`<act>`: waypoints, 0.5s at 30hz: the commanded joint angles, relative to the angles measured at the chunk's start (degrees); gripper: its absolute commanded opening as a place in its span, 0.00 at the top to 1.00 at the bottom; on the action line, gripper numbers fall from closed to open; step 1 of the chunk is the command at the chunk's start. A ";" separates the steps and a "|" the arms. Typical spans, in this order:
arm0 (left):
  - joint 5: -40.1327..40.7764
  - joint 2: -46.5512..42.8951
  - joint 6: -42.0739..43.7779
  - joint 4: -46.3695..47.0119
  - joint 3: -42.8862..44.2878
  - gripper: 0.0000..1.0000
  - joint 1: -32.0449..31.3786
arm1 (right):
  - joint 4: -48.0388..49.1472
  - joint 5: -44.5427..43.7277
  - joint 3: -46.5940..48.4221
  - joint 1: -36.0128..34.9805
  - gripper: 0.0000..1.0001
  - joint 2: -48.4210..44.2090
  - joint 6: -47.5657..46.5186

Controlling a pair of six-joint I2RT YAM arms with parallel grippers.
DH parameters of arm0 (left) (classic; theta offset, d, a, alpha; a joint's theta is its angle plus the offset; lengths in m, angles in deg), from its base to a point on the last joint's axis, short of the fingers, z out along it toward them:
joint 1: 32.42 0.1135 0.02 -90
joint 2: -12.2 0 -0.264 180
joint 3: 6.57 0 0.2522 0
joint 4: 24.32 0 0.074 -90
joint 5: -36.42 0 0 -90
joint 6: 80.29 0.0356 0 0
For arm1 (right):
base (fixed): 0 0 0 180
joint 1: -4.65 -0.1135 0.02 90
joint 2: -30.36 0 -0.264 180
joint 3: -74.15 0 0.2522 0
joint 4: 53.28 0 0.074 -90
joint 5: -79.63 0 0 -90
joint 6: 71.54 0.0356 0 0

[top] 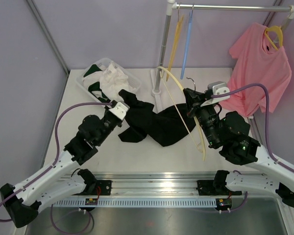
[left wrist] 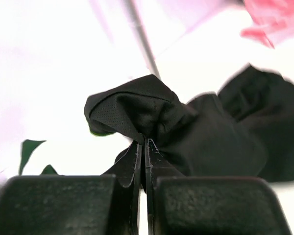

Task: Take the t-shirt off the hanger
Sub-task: Place the tshirt into the basket

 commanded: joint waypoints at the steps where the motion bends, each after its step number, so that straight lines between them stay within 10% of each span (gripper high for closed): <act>1: 5.49 -1.60 -2.60 9.78 -2.77 1.00 0.33 | 3.34 0.01 0.79 -0.48 1.00 -0.03 -0.14; 4: 5.05 -0.73 -2.43 9.61 -2.33 1.00 0.33 | 3.51 0.09 0.79 -0.48 1.00 0.06 -0.14; 10: -22.96 8.84 0.57 -4.53 3.28 0.90 0.06 | 3.60 0.18 1.14 -0.39 1.00 1.02 -0.22; 15: -24.57 19.03 2.32 -6.66 6.54 0.91 0.06 | 2.99 0.01 1.67 -0.39 1.00 1.64 -0.22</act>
